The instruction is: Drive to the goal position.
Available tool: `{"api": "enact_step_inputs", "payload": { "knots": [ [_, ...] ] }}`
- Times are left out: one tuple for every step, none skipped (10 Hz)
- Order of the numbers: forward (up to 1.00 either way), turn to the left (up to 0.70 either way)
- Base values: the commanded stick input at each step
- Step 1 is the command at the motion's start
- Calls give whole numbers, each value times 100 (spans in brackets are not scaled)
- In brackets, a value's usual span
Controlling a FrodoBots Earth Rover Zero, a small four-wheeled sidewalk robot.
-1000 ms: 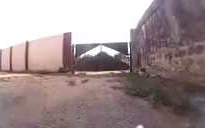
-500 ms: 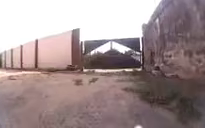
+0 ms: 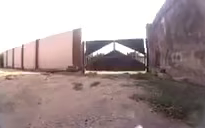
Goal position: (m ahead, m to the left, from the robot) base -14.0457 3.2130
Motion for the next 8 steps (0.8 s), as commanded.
{"api": "enact_step_inputs", "payload": {
  "knots": [
    [70, 0],
    [70, 0],
    [70, 0],
    [70, 0],
    [70, 0],
    [70, 0],
    [70, 0],
    [70, 0]
  ]
}}
